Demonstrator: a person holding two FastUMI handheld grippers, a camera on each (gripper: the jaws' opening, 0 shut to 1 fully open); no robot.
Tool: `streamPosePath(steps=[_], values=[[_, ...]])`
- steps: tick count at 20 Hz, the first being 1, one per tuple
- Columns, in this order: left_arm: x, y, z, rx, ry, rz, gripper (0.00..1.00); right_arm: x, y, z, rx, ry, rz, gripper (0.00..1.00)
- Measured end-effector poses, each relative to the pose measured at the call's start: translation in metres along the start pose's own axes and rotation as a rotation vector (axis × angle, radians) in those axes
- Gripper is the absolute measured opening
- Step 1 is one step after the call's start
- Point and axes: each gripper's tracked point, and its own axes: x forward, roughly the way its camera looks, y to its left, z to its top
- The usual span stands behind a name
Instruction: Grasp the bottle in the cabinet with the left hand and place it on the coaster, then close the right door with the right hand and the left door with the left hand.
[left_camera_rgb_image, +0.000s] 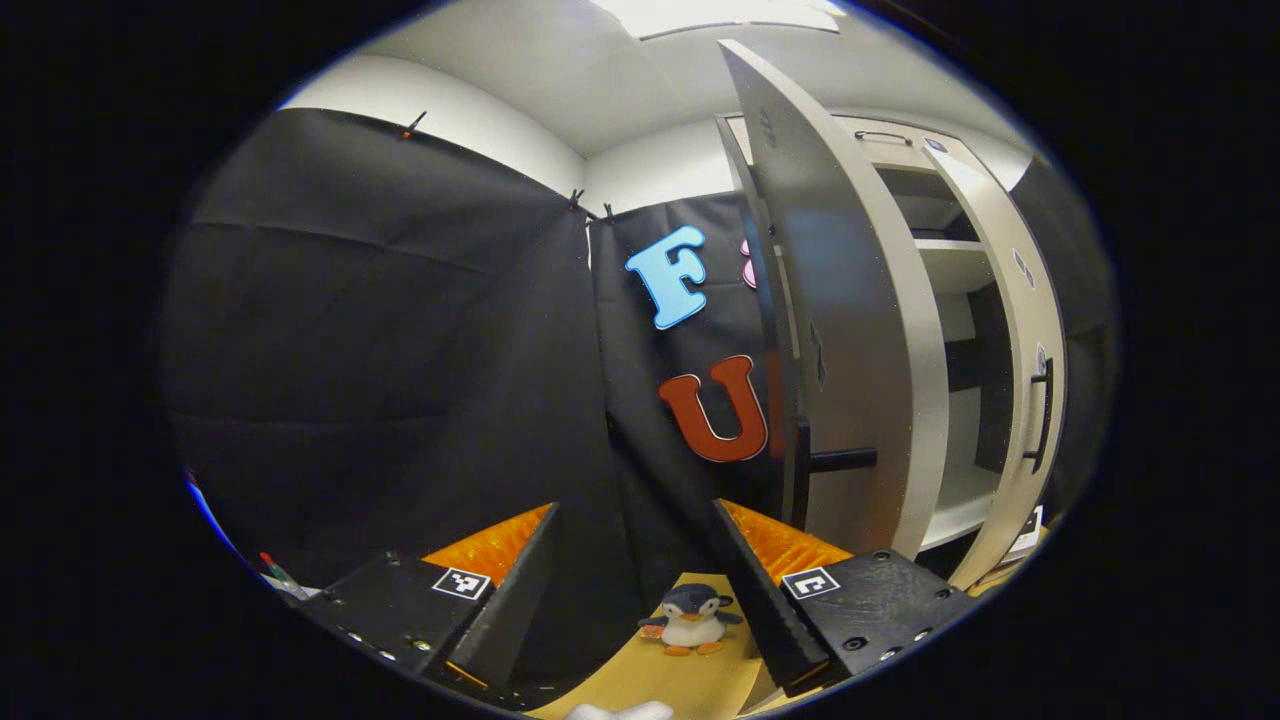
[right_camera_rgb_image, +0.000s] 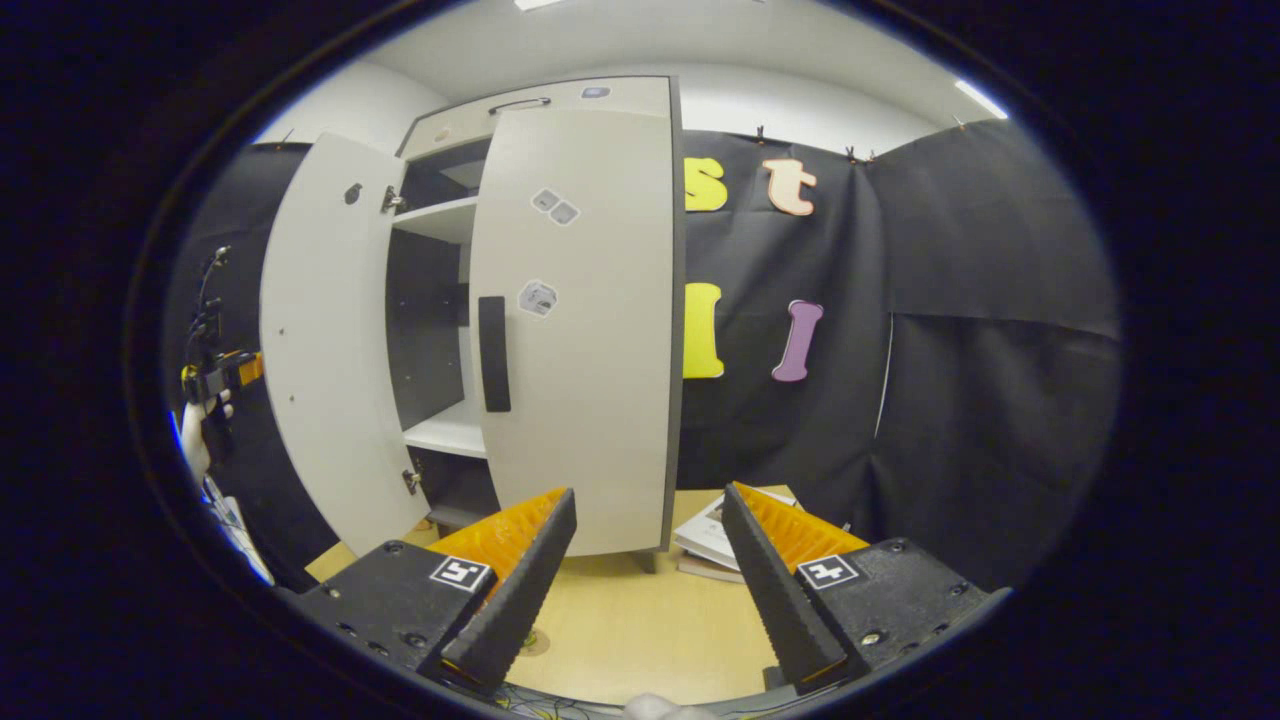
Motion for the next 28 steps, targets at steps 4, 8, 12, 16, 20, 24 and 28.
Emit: streamPosePath(steps=[4,8,12,16,20,24,28], values=[[-0.001,-0.002,-0.002,-0.01,0.016,-0.005,0.88,0.002,0.0,-0.002,0.005,-0.003,0.007,0.97],[-0.005,-0.009,0.001,0.003,0.012,0.007,0.88,0.003,-0.002,-0.003,0.008,-0.002,0.017,0.97],[-0.011,-0.027,0.003,-0.004,0.009,-0.017,0.88,0.003,-0.006,-0.002,0.006,-0.005,0.02,0.97],[-0.017,-0.045,0.004,-0.009,0.005,-0.033,0.88,0.005,-0.013,-0.001,0.009,-0.006,0.018,0.97],[-0.023,-0.065,0.005,-0.019,0.001,-0.047,0.88,0.008,-0.016,0.001,0.007,-0.005,0.019,0.97],[-0.026,-0.112,0.009,-0.034,-0.013,-0.132,0.88,0.01,-0.02,0.005,0.002,-0.012,0.018,0.97],[-0.018,-0.172,0.011,-0.063,-0.006,-0.232,0.89,0.016,-0.026,0.004,0.003,-0.009,0.008,0.97]])
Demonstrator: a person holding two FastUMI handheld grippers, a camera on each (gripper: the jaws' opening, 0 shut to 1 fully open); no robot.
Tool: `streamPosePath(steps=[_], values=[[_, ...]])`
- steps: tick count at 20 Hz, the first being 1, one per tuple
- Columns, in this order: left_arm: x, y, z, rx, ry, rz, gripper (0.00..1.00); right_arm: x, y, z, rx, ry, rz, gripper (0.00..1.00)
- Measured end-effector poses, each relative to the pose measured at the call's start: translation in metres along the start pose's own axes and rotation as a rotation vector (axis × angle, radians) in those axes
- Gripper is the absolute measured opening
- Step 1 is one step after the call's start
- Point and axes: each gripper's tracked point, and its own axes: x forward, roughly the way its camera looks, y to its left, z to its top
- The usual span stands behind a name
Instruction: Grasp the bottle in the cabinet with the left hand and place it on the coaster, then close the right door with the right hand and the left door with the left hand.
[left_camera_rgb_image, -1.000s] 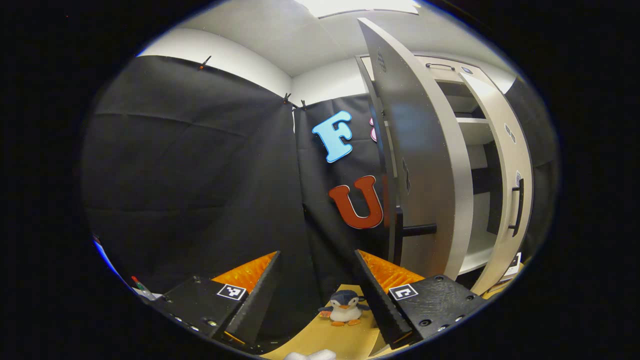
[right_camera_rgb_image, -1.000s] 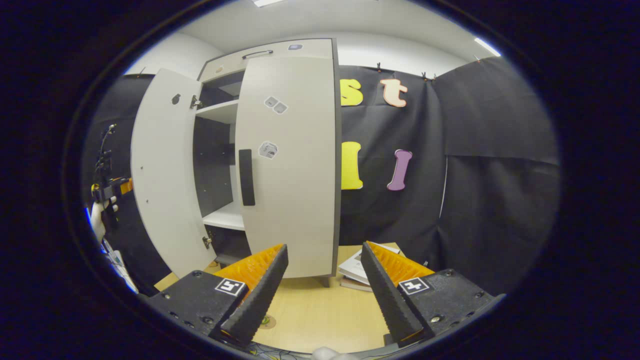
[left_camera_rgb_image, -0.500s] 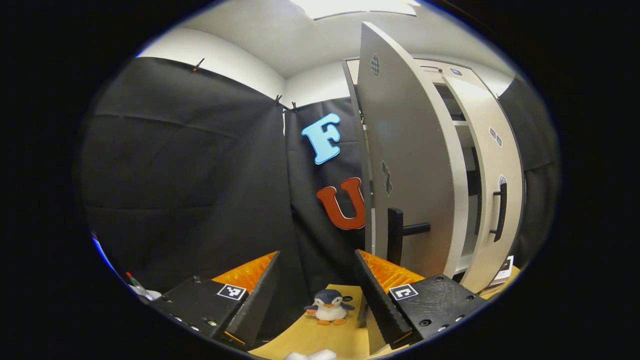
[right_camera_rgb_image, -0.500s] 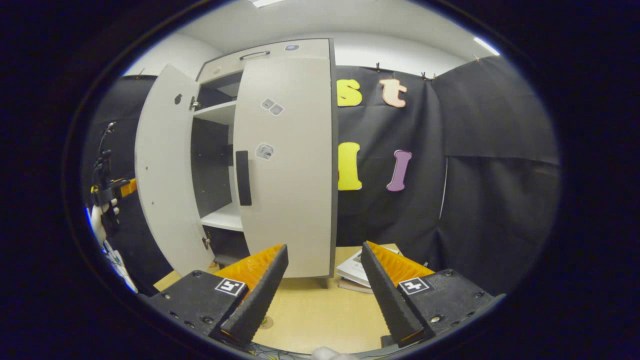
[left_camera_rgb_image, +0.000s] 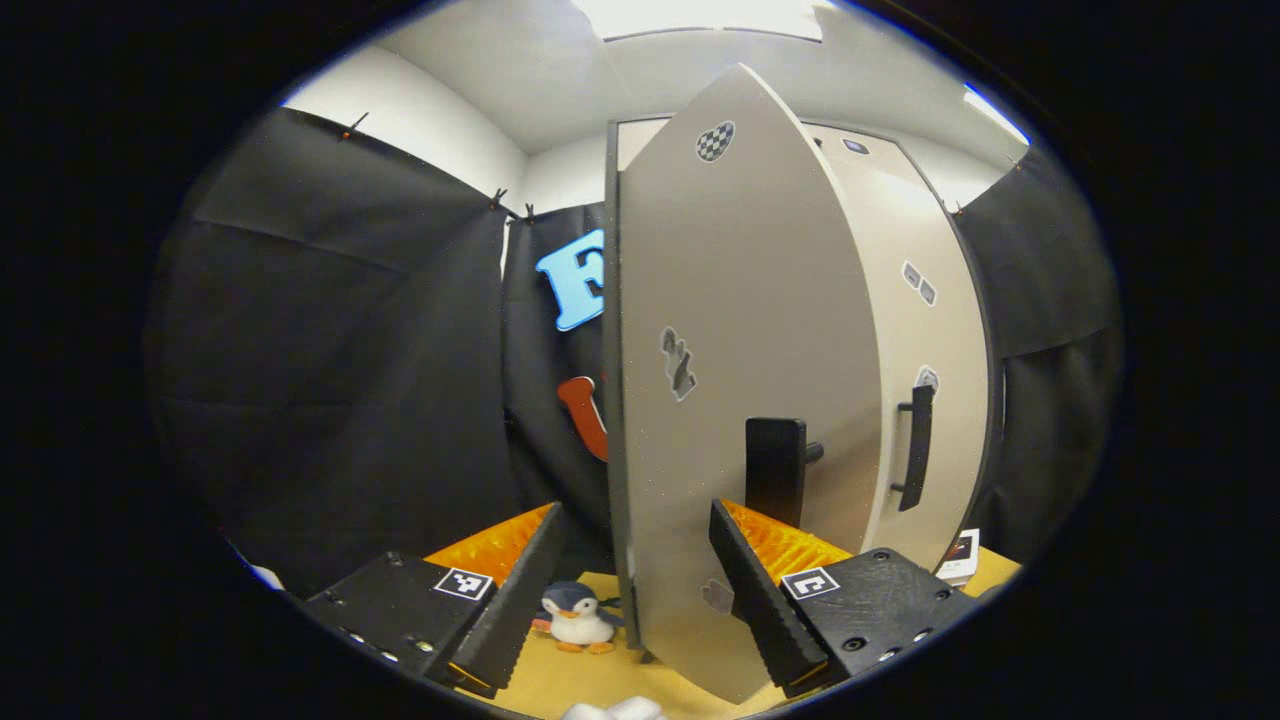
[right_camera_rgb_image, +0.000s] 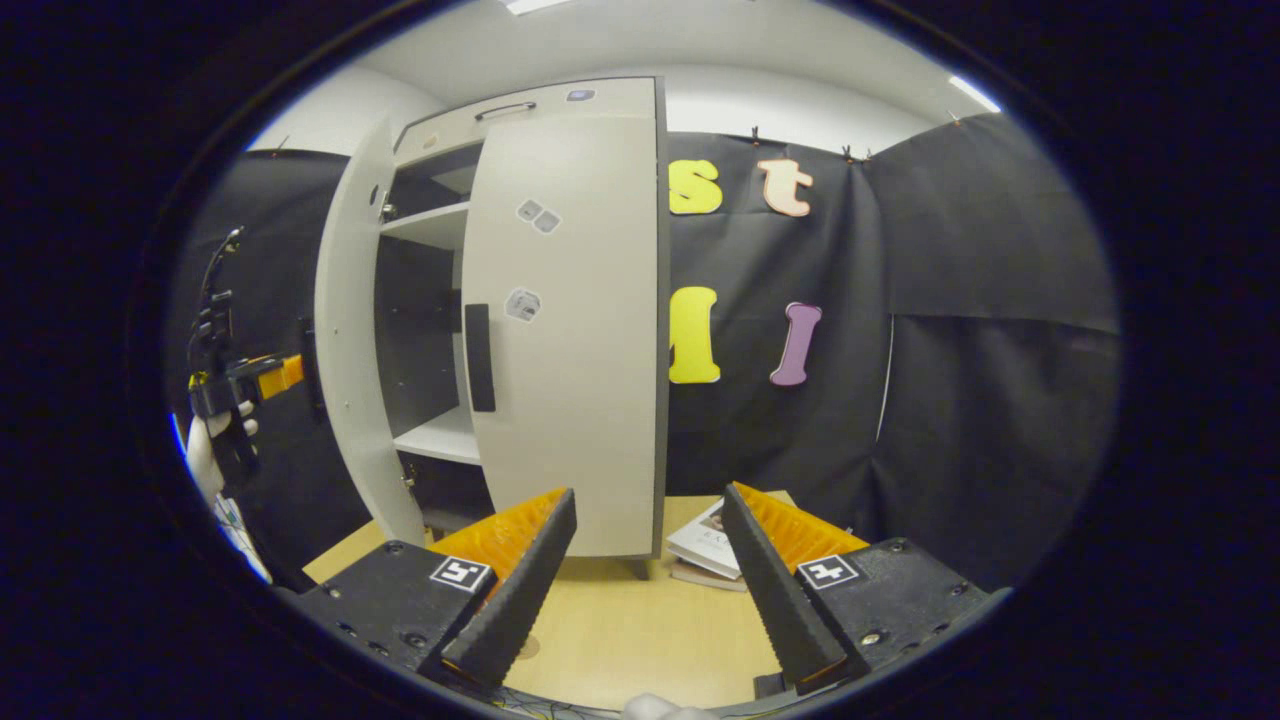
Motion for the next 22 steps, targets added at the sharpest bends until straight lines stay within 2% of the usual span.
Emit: streamPosePath(steps=[2,10,13,22], values=[[0.003,-0.016,-0.001,-0.016,0.003,-0.027,0.97,0.0,-0.004,0.001,0.001,-0.002,-0.01,0.97],[-0.016,-0.019,0.0,-0.002,0.028,-0.036,0.96,-0.001,0.005,0.012,0.016,-0.037,-0.016,0.97],[-0.034,-0.022,0.004,-0.034,0.03,-0.048,0.96,-0.001,0.011,0.018,0.015,-0.053,-0.017,0.97],[-0.095,-0.026,0.006,-0.026,0.033,-0.065,0.96,-0.007,0.042,0.033,0.009,-0.102,0.011,0.96]])
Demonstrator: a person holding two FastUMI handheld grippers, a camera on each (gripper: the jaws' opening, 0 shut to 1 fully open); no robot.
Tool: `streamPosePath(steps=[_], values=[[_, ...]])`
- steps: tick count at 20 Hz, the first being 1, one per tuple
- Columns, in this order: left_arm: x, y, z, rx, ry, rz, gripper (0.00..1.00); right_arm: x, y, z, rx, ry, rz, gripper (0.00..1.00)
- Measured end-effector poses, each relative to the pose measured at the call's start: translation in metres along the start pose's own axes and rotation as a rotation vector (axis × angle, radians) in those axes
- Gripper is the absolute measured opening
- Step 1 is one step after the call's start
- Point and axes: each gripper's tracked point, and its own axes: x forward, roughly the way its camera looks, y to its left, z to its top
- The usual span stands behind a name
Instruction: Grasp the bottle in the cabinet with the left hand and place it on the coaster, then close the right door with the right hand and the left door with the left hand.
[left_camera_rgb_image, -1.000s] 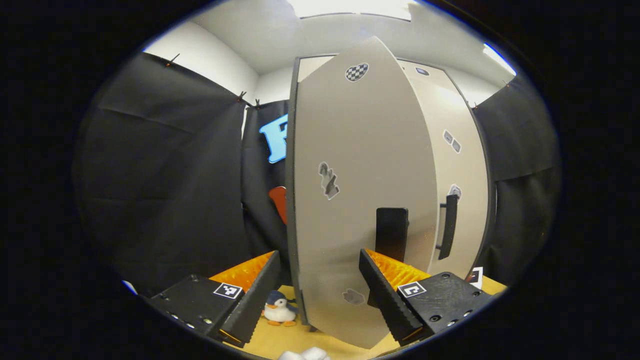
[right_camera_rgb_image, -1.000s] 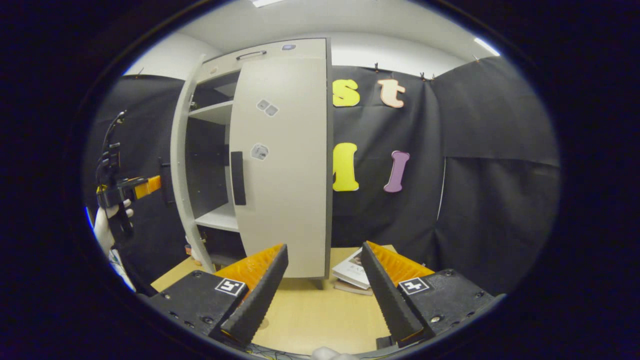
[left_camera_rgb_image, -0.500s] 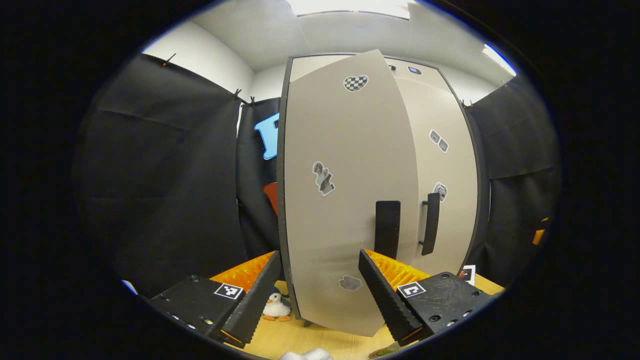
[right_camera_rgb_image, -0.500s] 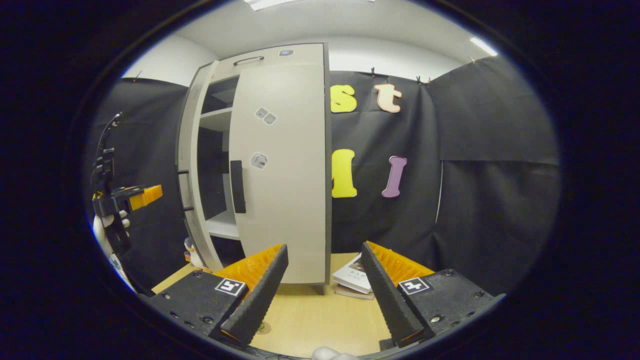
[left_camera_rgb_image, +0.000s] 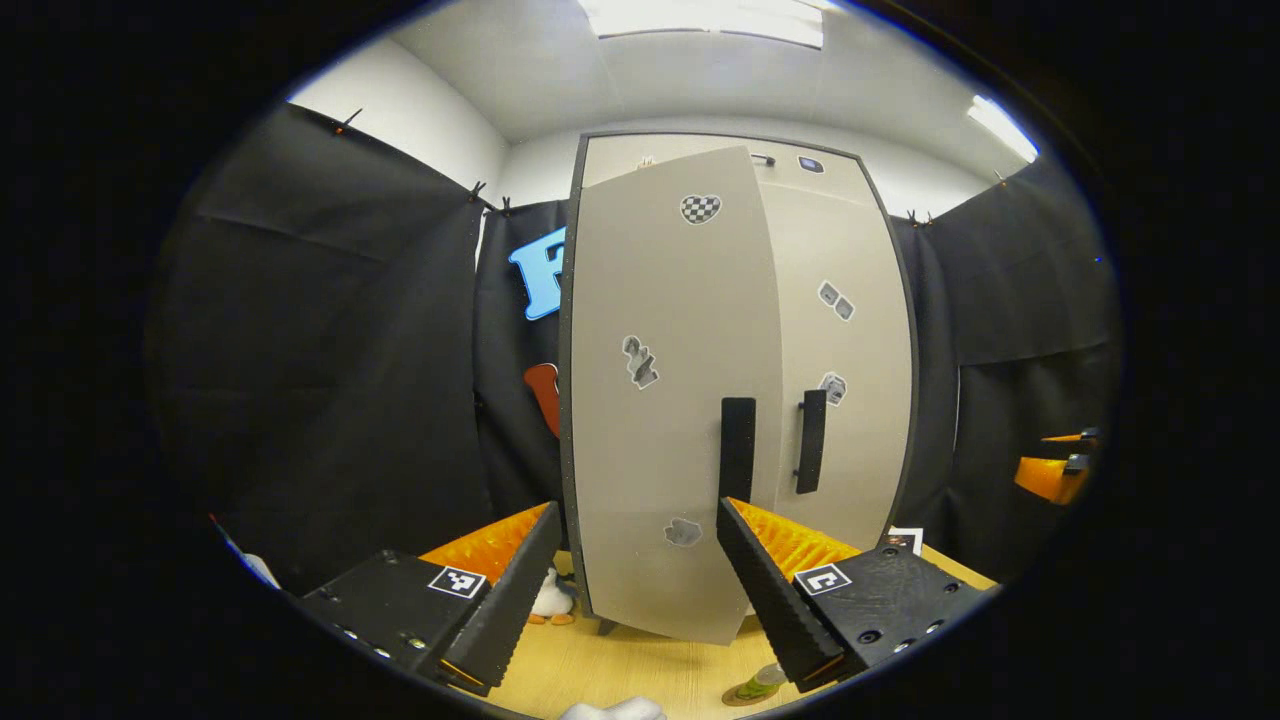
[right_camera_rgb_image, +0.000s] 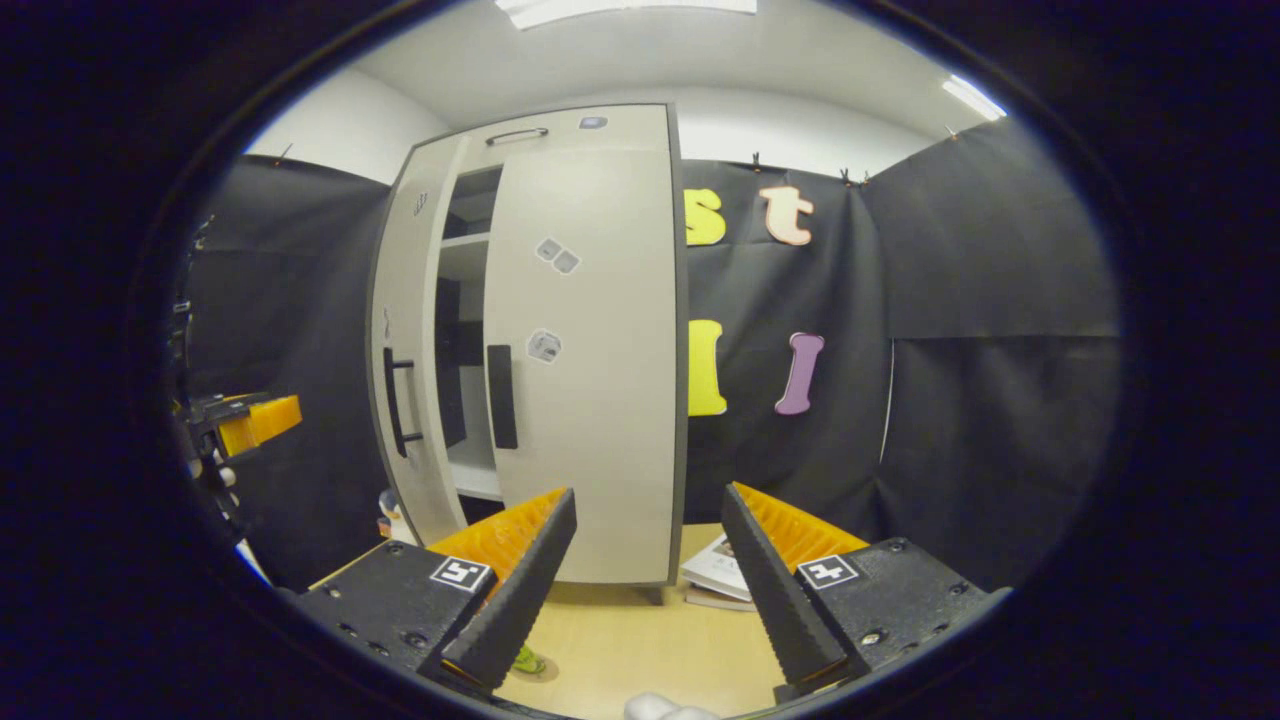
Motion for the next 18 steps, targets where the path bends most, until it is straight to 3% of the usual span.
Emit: streamPosePath(steps=[7,18], values=[[-0.04,-0.002,-0.022,0.033,0.019,0.031,0.96,-0.006,0.024,-0.011,-0.007,0.006,0.024,0.97],[-0.041,-0.004,-0.026,0.006,0.037,0.036,0.96,-0.007,0.028,-0.011,-0.027,0.015,0.032,0.96]])
